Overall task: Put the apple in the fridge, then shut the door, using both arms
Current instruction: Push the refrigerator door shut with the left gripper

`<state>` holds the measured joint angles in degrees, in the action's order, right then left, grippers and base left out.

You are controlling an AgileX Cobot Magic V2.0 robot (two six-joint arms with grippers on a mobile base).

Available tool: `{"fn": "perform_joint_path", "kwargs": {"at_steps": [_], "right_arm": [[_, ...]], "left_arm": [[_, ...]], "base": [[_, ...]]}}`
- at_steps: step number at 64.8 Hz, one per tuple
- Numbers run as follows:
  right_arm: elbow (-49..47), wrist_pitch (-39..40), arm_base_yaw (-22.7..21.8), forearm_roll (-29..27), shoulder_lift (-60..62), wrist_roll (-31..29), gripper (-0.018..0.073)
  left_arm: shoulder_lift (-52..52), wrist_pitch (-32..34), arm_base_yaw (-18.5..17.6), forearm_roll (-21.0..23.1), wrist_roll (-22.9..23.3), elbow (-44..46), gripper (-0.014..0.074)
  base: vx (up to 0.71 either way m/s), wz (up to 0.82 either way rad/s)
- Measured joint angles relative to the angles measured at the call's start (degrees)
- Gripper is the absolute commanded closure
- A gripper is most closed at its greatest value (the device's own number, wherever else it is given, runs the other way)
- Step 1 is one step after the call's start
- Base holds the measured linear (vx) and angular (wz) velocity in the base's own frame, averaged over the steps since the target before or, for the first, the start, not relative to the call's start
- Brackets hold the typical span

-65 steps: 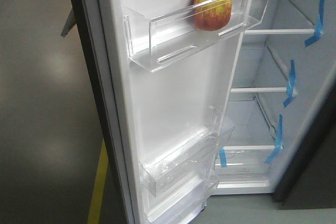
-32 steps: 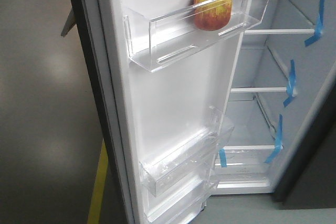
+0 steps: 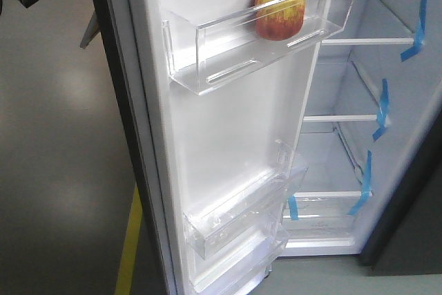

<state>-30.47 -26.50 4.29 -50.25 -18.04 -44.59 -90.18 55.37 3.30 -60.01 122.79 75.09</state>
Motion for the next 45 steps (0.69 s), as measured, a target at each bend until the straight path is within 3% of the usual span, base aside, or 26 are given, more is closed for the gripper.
{"fn": "perform_joint_path", "kwargs": {"at_steps": [23, 45], "right_arm": [[0.0, 0.1, 0.0, -0.3, 0.0, 0.0, 0.0561], [0.0, 0.1, 0.0, -0.4, 0.0, 0.0, 0.0561]], "left_arm": [[-2.9, -1.0, -4.6, -0.2, 0.5, 1.4, 0.0073], [-3.0, 2.7, -13.3, -5.9, 0.5, 2.0, 0.0073]], "base": [[0.0, 0.0], [0.0, 0.0]]}}
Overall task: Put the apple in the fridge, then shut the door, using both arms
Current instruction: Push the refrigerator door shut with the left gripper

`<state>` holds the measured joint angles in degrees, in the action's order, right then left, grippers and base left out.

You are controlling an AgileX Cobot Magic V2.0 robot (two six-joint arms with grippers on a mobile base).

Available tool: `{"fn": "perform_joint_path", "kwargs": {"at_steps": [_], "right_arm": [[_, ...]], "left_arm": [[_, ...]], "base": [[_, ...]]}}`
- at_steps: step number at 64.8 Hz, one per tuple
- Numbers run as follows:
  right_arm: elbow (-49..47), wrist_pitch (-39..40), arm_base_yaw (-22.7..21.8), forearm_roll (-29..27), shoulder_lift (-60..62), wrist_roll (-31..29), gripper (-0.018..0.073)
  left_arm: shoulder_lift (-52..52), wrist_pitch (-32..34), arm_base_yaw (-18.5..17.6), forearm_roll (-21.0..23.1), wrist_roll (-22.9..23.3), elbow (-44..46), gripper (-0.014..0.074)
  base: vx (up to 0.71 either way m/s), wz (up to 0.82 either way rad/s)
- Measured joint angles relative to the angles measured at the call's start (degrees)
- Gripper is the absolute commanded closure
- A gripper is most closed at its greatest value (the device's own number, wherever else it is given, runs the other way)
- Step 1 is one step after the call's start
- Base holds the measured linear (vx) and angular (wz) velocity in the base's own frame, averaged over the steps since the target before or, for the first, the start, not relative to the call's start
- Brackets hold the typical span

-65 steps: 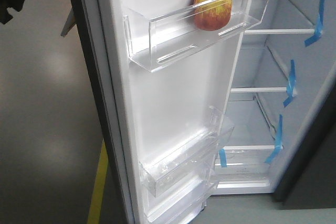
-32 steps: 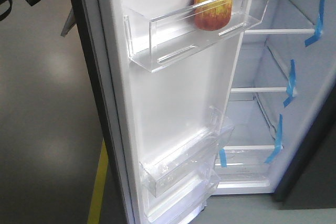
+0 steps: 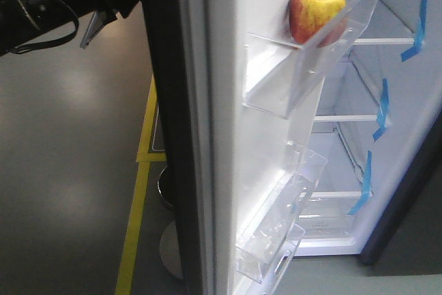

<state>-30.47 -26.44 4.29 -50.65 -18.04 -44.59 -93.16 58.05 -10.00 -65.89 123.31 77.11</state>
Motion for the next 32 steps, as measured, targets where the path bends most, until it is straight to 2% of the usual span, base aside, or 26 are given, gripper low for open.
{"fn": "perform_joint_path", "kwargs": {"at_steps": [10, 23, 32], "right_arm": [[0.0, 0.0, 0.0, 0.0, 0.0, 0.0, 0.0561], [0.0, 0.0, 0.0, 0.0, 0.0, 0.0, 0.0561], [0.0, 0.0, 0.0, -0.3, 0.0, 0.0, 0.0561]], "left_arm": [[-0.1, 0.4, -6.3, -1.2, 0.0, 0.7, 0.0073], [-4.0, 0.3, -15.4, -3.0, -0.1, 9.1, 0.0073], [-6.3, -1.4, -17.8, -7.4, -0.1, 15.0, 0.0073]], "base": [[0.0, 0.0], [0.0, 0.0], [0.0, 0.0]]}}
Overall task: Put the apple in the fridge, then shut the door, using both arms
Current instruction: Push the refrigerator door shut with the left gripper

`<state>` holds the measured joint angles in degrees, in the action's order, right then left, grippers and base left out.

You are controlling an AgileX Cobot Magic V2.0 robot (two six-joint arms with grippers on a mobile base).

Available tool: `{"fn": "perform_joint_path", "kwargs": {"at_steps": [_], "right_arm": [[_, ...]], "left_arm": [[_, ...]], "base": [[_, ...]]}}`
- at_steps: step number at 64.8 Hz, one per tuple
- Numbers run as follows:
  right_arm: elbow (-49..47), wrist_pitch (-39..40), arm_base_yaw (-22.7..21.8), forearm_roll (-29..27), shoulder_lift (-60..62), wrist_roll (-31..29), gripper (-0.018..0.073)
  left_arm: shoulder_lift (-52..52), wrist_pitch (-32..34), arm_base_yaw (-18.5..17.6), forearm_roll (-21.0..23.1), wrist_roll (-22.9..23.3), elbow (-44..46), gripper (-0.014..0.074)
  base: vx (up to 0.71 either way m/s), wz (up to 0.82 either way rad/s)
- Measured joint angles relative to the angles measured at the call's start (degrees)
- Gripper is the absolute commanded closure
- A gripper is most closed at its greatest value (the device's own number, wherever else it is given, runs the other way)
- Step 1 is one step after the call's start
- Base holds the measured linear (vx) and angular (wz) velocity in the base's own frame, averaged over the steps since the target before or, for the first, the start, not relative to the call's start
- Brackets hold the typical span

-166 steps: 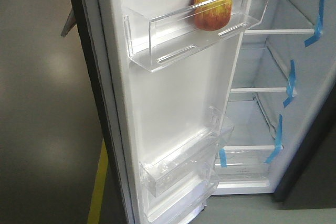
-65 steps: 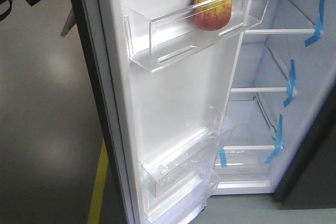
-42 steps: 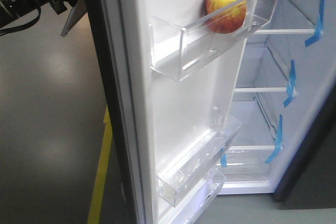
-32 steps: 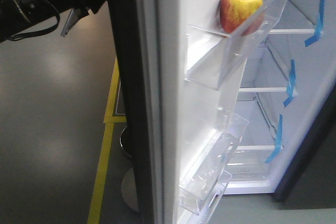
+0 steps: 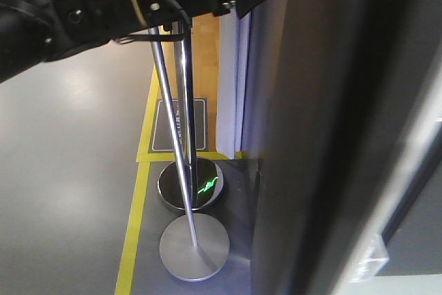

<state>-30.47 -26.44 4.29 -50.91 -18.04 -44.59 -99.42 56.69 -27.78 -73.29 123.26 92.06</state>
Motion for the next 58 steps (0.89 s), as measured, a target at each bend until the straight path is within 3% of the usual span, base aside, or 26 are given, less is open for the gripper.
{"fn": "perform_joint_path", "kwargs": {"at_steps": [16, 28, 36, 50, 58], "right_arm": [[0.0, -0.1, 0.0, -0.4, 0.0, 0.0, 0.0559], [0.0, 1.4, 0.0, -2.0, -1.9, -0.6, 0.051], [0.0, 5.0, 0.0, -2.1, -5.7, -2.1, 0.0403], [-5.2, 11.5, 0.0, -2.3, -16.0, -3.5, 0.0141], [-10.0, 16.0, 0.0, -2.6, -22.5, -3.6, 0.0076]], "left_arm": [[-0.2, 0.6, 1.7, -10.8, 0.0, 2.9, 0.01], [0.4, 0.6, 6.0, -17.5, -0.1, 3.0, 0.0143], [0.8, 0.9, 8.8, -19.6, -0.1, 3.0, 0.0171], [0.8, 1.2, 12.6, -21.8, -0.1, 3.0, 0.021], [0.8, 1.8, 14.0, -22.0, -0.1, 3.0, 0.0219]], "base": [[0.0, 0.0], [0.0, 0.0], [0.0, 0.0], [0.0, 0.0], [0.0, 0.0]]}}
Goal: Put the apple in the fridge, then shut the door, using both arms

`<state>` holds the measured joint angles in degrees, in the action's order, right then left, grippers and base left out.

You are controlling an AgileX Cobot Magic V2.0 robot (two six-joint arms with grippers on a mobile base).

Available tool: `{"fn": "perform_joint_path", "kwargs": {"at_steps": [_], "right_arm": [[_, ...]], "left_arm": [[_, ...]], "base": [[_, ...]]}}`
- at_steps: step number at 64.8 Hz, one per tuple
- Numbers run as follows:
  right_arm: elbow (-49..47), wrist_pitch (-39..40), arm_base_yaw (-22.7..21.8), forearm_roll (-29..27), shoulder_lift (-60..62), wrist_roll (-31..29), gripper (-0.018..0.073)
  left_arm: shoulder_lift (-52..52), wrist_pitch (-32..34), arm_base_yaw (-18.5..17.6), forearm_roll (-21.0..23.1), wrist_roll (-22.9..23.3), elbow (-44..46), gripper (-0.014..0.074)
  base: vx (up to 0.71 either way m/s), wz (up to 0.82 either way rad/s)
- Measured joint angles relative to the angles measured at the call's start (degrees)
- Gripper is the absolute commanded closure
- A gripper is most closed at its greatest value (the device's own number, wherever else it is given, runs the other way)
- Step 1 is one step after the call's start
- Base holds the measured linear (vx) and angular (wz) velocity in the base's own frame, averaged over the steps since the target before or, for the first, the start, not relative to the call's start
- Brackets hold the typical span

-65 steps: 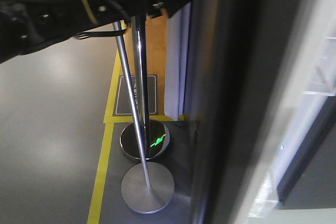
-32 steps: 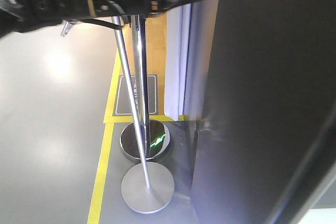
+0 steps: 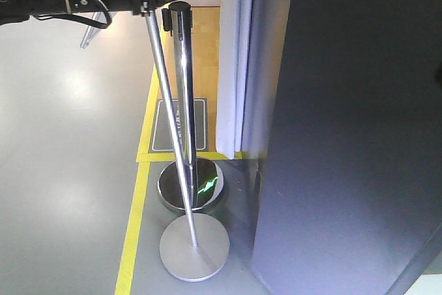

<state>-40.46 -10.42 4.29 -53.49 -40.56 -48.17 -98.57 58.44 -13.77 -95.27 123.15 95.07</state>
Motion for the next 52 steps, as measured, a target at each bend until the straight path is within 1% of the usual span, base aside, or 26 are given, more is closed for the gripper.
{"fn": "perform_joint_path", "kwargs": {"at_steps": [4, 19, 28, 40, 52], "right_arm": [[-2.5, 1.8, 0.0, -0.1, -3.5, -0.1, 0.0075], [-11.1, 10.4, 0.0, -0.6, -16.8, -0.1, 0.0076], [-15.1, 12.3, 0.0, -0.8, -23.3, -0.1, 0.0076], [-18.3, 16.8, 0.0, -2.4, -29.2, -0.1, 0.0076], [-19.2, 19.8, 0.1, -4.2, -32.1, -0.2, 0.0076]], "left_arm": [[0.0, 0.1, 0.5, 0.0, 0.0, 0.0, 0.0218], [0.0, 0.0, 0.8, -0.2, 0.0, 0.0, 0.0218], [0.0, 0.0, 0.8, -0.2, 0.0, 0.0, 0.0218], [0.0, 0.0, 0.8, -0.3, 0.0, 0.0, 0.0218], [0.0, -0.7, 0.8, -0.3, 0.0, 0.0, 0.0218]], "base": [[0.0, 0.0], [0.0, 0.0], [0.0, 0.0], [0.0, 0.0], [0.0, 0.0]]}}
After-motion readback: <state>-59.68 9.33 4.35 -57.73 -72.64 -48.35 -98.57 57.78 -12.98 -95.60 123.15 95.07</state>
